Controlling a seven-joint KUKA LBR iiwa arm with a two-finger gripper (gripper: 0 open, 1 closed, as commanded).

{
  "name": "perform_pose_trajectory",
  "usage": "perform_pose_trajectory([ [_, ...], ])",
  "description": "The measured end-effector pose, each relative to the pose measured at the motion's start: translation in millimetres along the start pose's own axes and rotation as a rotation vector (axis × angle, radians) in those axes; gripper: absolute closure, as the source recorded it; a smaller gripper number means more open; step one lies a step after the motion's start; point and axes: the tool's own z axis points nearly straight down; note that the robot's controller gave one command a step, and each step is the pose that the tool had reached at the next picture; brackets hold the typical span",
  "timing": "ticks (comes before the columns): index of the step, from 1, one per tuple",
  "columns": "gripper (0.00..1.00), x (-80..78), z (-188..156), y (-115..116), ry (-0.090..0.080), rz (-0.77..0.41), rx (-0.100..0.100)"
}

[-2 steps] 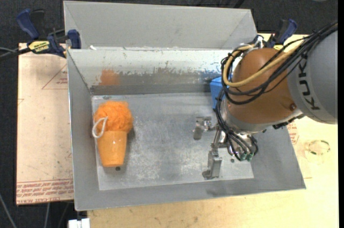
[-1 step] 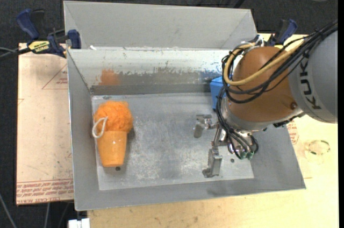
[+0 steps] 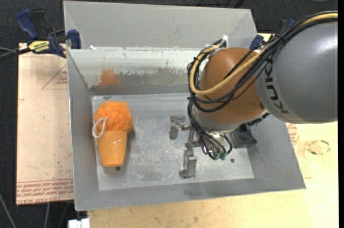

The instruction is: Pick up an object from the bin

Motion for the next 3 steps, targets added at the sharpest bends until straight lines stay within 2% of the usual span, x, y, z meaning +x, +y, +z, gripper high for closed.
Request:
perform_pose_trajectory([
  [1,0.0,-4.4,42.7,23.4,-0.006,-0.081,-0.005],
  [2,0.0,-15.9,31.7,43.9,0.01,-0.073,0.001],
  [3,0.0,-44.8,-6.8,31.6,-0.006,-0.193,-0.005],
])
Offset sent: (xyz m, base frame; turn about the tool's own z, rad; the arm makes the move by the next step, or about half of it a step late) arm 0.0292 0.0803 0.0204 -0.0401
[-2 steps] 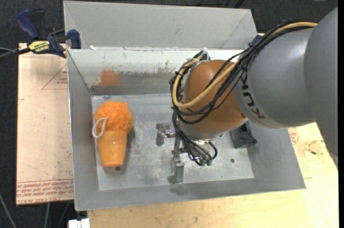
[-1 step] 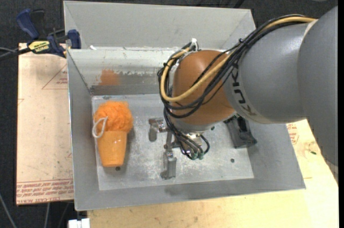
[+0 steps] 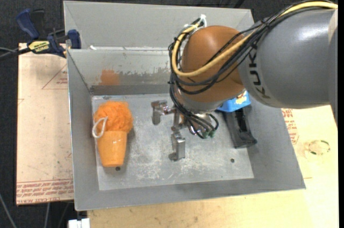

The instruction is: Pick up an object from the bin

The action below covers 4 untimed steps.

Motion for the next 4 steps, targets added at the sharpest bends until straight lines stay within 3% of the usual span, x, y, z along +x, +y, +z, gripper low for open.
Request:
perform_pose_trajectory([
  [1,0.0,-29.2,2.4,-28.5,-0.001,-0.172,0.004],
  [2,0.0,-57.7,-29.3,-9.7,0.011,-0.113,0.001],
  [3,0.0,-67.3,-56.3,15.7,-0.01,-0.253,0.004],
  [4,0.0,-91.0,-21.2,19.6,-0.001,-0.367,0.0],
])
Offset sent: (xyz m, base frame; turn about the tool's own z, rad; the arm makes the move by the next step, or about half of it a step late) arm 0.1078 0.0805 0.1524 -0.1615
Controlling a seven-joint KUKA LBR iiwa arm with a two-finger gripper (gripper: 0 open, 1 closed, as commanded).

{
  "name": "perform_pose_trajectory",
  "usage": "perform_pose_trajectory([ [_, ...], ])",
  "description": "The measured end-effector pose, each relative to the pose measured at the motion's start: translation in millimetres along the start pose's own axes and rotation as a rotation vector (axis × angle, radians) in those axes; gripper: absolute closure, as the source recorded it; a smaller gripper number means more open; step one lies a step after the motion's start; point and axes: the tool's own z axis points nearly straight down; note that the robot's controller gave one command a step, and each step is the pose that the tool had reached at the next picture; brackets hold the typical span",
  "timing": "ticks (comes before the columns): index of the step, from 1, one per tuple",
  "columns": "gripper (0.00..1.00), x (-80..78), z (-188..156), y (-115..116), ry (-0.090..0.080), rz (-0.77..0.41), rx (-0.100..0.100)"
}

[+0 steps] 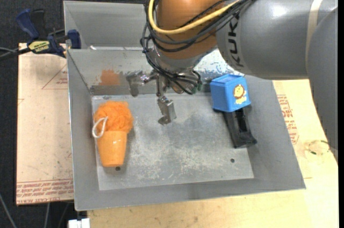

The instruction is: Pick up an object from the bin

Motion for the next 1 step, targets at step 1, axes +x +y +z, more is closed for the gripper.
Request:
perform_pose_trajectory([
  [1,0.0,-2.4,15.1,30.8,-0.003,-0.059,0.004],
])
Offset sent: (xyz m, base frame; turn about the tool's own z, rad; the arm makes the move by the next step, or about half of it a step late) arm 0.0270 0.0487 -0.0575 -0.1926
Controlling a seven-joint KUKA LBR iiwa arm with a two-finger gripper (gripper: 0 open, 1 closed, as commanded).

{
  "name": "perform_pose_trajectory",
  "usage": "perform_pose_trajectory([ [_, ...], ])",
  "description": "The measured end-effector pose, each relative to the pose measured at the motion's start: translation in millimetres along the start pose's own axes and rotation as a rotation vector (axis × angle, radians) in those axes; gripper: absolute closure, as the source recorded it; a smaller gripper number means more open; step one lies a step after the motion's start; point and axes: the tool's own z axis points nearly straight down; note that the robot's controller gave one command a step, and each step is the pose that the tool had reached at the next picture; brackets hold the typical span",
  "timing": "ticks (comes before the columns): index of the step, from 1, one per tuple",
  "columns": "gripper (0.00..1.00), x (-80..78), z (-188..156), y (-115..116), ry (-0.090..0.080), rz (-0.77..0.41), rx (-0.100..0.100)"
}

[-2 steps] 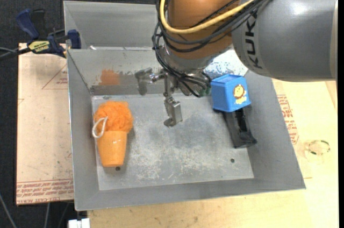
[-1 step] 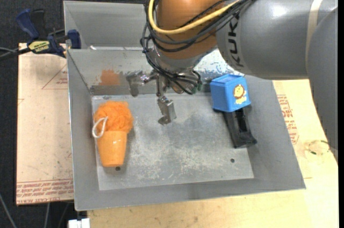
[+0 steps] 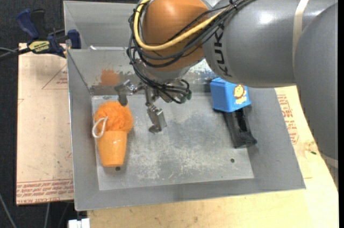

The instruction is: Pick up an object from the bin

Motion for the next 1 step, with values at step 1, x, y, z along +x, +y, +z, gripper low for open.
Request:
perform_pose_trajectory([
  [1,0.0,-20.8,18.7,9.9,-0.005,-0.079,-0.004],
])
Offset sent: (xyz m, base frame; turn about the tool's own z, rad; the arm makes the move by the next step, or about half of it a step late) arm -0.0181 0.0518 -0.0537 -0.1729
